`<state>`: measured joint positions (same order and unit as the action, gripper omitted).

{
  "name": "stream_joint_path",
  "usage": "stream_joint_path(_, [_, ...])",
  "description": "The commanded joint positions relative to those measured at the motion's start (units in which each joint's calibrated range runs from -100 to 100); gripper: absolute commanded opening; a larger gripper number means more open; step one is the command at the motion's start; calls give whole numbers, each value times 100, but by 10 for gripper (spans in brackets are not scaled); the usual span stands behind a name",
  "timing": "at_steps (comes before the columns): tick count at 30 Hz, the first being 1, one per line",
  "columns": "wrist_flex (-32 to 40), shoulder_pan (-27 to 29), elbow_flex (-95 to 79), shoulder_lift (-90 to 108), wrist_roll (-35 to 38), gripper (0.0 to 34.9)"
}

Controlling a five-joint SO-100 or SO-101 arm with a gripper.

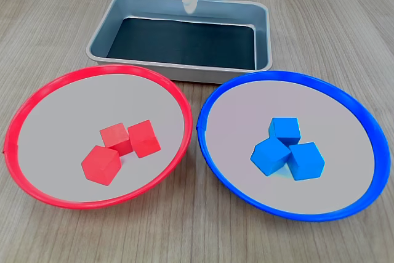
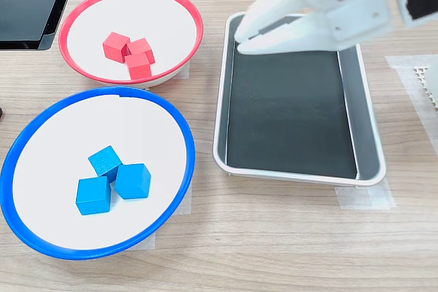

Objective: Resolve any anomalies and move all blocks to matching dishes

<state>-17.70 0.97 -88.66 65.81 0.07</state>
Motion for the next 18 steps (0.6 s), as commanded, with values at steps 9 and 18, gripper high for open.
stream_joint_path(9, [-1742, 96, -1134, 2497, -137, 0])
stream_joint_path(18, [-2972, 20, -1134, 3325, -103, 0])
